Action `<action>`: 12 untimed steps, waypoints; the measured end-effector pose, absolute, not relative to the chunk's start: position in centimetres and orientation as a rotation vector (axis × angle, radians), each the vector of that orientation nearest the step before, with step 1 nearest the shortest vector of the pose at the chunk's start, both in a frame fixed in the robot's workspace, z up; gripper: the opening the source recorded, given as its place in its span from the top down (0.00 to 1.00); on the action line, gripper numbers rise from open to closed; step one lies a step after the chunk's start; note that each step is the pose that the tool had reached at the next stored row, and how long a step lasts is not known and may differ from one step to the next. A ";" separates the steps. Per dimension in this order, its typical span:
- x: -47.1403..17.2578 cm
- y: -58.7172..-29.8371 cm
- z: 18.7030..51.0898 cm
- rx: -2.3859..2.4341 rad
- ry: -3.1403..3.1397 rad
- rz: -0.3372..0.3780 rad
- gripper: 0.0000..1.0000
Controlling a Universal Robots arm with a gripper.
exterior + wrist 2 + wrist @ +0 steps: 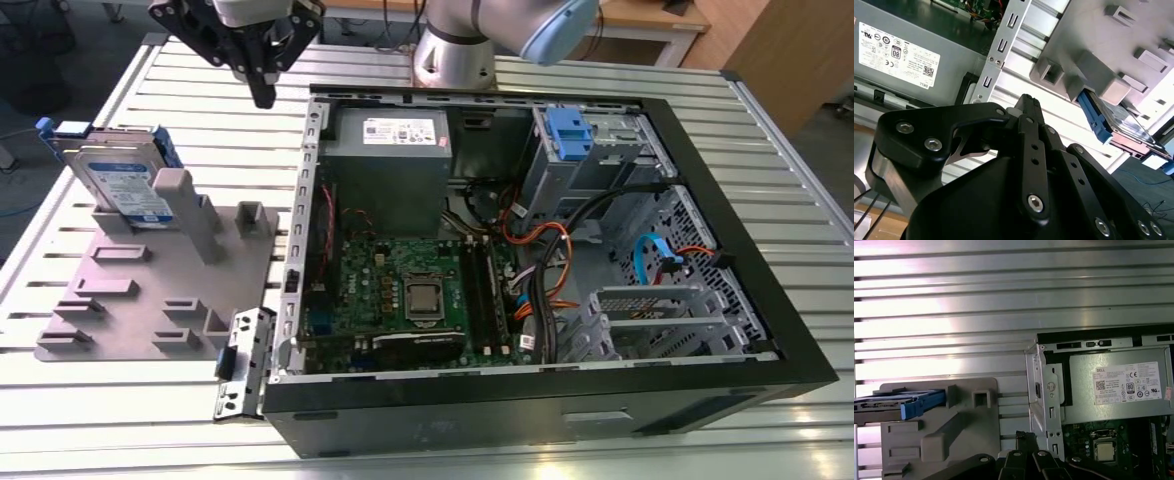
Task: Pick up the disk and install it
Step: 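Reach for the disk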
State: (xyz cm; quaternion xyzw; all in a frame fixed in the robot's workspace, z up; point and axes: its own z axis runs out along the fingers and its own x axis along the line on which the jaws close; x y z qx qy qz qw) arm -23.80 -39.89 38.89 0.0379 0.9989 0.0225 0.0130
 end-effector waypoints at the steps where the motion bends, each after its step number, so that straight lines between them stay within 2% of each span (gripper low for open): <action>1: -23.9 -39.9 38.9 0.118 3.112 0.070 0.89; 12: -23.9 -39.9 38.9 0.118 3.113 0.070 0.89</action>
